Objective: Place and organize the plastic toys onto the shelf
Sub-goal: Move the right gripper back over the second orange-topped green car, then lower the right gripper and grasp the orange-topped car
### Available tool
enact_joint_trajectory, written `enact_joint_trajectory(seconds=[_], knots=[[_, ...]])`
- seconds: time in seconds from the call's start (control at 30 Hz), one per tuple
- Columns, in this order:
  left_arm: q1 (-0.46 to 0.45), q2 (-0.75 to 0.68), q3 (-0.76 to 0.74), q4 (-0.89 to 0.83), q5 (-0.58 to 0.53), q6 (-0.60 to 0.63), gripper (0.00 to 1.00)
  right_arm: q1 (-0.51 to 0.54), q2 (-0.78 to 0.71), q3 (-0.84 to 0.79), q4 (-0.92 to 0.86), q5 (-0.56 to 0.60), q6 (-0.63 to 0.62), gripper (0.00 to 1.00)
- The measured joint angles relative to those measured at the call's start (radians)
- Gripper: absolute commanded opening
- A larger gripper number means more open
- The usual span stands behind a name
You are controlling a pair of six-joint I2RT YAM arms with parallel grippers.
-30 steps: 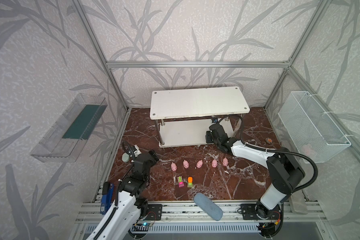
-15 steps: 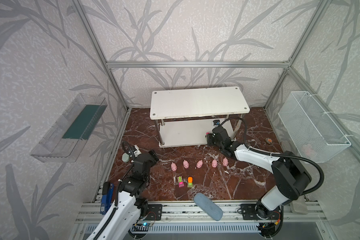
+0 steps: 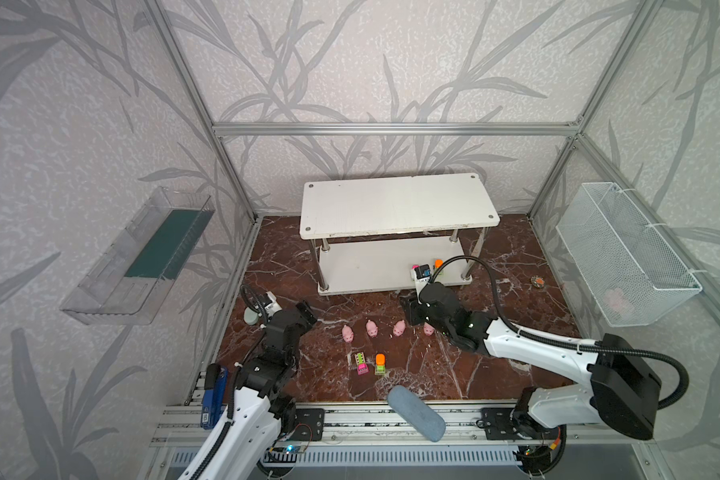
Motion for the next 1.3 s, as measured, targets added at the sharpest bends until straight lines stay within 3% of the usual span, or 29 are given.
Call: enact_joint_trajectory(seconds=[0.2,0.33,0.8,1.3], knots=[[0.0,0.0,-0.002,-0.007,0.0,-0.01,0.84,0.19,0.06,0.042,-0.122,-0.036,0.113,0.47],[0.0,-0.005,-0.002,-0.008,0.001,-0.012,0.84,0.261,0.143,0.108,-0.203,-0.052,0.158,0.47],[0.0,-0.072,-0.032,-0.017,0.009,-0.022,0.84,0.27,0.238,0.197,-0.407,-0.137,0.173,0.49],[0.0,-0.075,-0.036,-0.024,0.023,-0.022,0.84,0.283,0.389,0.261,-0.42,-0.174,0.171,0.51]])
